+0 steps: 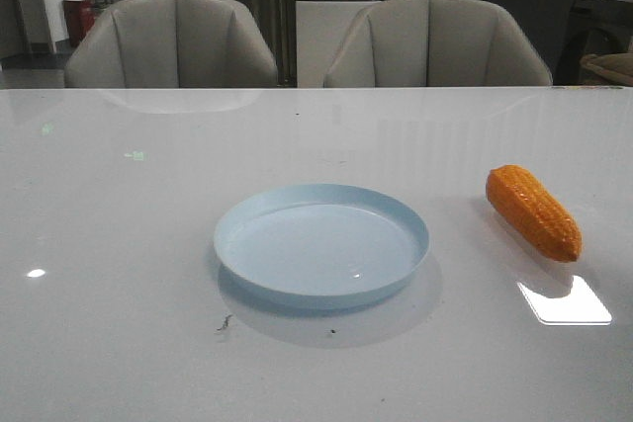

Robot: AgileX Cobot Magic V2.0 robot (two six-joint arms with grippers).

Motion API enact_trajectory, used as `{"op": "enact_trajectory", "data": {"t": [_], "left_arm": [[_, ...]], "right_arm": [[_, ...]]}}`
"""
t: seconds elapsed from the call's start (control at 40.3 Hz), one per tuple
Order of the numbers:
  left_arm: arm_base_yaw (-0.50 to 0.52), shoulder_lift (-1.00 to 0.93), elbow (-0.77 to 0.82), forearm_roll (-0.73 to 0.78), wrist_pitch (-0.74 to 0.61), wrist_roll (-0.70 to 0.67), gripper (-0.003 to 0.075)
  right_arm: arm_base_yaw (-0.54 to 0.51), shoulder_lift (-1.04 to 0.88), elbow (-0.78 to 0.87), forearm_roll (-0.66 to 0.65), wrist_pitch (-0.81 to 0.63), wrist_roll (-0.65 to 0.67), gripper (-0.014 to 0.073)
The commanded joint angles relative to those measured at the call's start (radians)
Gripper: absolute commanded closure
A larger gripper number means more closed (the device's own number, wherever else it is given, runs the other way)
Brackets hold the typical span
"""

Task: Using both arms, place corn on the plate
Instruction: 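Lift the left gripper off the plate and withdraw it, then lower the right gripper over the orange corn and grasp it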

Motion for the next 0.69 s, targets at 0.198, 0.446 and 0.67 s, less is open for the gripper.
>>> {"op": "enact_trajectory", "data": {"t": [0.198, 0.446, 0.67], "left_arm": [[0.002, -0.049, -0.025, -0.014, -0.086, 0.000, 0.0298], [0.002, -0.049, -0.025, -0.014, -0.086, 0.000, 0.0298], [0.002, -0.049, -0.025, -0.014, -0.078, 0.000, 0.0298]], "right_arm": [[0.000, 0.071, -0.189, -0.010, 0.101, -0.068, 0.0168], [0.000, 0.333, -0.520, -0.010, 0.381, -0.101, 0.0168], [0.023, 0.591, -0.781, -0.009, 0.544, -0.131, 0.0168]]}}
